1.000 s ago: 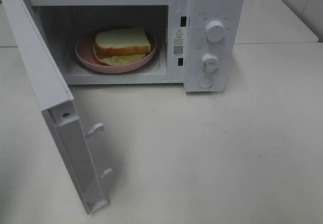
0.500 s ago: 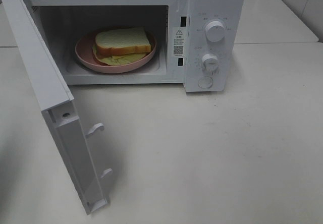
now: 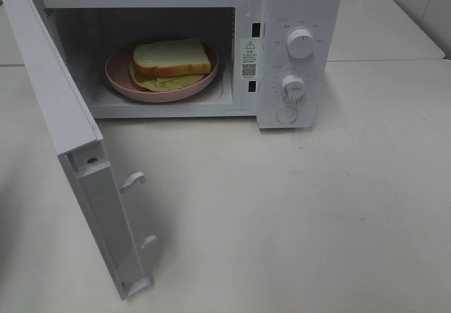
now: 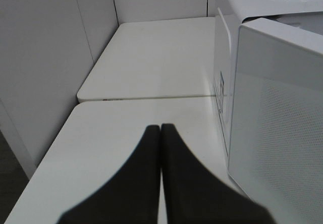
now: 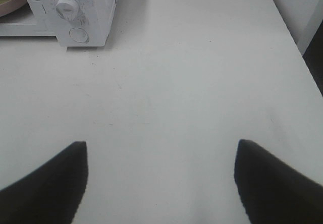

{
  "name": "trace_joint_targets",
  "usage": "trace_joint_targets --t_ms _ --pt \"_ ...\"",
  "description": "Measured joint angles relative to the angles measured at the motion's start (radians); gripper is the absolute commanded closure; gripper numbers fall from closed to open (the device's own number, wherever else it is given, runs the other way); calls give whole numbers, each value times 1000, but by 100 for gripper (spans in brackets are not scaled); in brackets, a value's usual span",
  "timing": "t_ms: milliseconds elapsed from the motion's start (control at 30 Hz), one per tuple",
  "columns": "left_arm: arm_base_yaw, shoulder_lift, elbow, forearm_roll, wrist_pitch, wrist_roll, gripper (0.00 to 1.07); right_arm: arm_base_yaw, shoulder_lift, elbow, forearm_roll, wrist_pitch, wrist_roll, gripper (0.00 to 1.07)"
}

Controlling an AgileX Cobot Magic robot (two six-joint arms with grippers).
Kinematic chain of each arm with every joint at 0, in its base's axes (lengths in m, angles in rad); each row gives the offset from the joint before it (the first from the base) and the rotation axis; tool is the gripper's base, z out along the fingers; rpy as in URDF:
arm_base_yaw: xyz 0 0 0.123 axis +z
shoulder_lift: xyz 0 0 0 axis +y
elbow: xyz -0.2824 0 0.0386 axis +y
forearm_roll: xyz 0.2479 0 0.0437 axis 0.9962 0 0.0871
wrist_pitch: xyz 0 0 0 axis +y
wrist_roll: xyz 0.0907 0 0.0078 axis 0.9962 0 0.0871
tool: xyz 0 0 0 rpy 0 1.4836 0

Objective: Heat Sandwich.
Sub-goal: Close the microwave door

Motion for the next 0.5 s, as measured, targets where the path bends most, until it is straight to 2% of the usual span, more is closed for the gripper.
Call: trace_joint_targets --t_ms 100,167,233,267,367,500 --pt "0 98 14 112 -124 -85 106 0 0 0 0 -1 0 31" --pt "0 126 14 144 -148 -102 106 0 0 0 0 -1 0 31" --pt "0 203 15 216 -216 -163 106 0 0 0 0 -1 0 31" --pt "0 203 15 216 -216 -163 106 0 0 0 0 -1 0 31" --pt "0 307 15 297 -324 -233 106 0 0 0 0 -1 0 31" --pt "0 383 14 349 -407 -248 106 0 0 0 0 -1 0 31"
